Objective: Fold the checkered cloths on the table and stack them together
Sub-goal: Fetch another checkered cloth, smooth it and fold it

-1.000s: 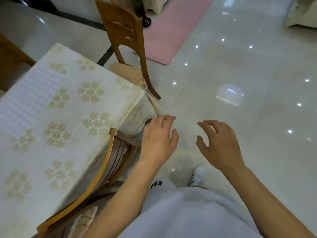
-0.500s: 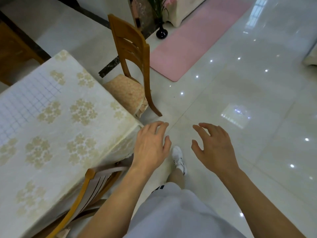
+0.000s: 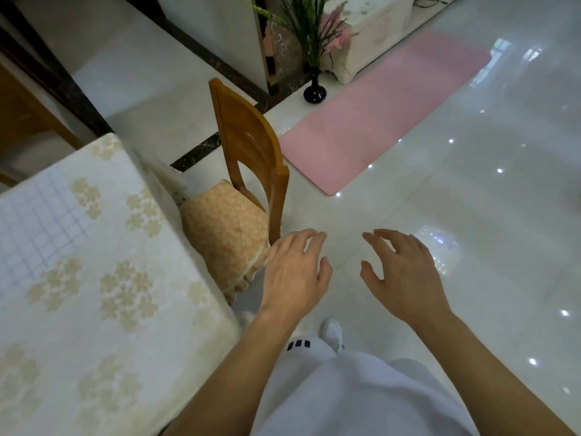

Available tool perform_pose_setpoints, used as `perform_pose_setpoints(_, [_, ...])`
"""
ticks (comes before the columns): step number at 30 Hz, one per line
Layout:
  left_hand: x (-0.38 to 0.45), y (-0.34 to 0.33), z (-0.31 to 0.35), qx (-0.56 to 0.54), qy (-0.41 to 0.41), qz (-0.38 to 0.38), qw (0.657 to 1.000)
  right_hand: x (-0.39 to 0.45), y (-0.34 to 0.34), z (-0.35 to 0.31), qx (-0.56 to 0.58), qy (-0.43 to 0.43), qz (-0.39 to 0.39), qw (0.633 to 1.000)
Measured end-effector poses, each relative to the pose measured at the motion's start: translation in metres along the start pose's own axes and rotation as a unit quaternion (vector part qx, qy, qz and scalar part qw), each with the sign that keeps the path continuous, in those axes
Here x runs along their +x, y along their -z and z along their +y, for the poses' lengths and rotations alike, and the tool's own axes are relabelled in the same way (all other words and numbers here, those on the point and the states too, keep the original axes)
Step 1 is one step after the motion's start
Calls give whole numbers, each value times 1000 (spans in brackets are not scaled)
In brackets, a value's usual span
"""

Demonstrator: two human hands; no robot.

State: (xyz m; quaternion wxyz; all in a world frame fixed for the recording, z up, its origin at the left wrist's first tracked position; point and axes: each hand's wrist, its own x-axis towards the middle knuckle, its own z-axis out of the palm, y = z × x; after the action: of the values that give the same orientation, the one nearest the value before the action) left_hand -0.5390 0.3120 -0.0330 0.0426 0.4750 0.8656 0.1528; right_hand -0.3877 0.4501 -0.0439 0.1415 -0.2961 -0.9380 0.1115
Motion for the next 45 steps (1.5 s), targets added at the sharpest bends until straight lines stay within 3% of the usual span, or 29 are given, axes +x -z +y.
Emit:
perform_pose_setpoints(16, [180, 4, -59, 25, 154, 45, 987, 233, -59, 31, 41, 110, -64, 991])
perform_pose_setpoints(31, [458, -1, -62, 36, 304, 97, 947, 554, -87, 116, 91, 264, -86, 956])
perform_pose_setpoints(45, [549, 16, -168, 45, 428, 126, 894, 715, -161, 35, 98, 373, -175, 906])
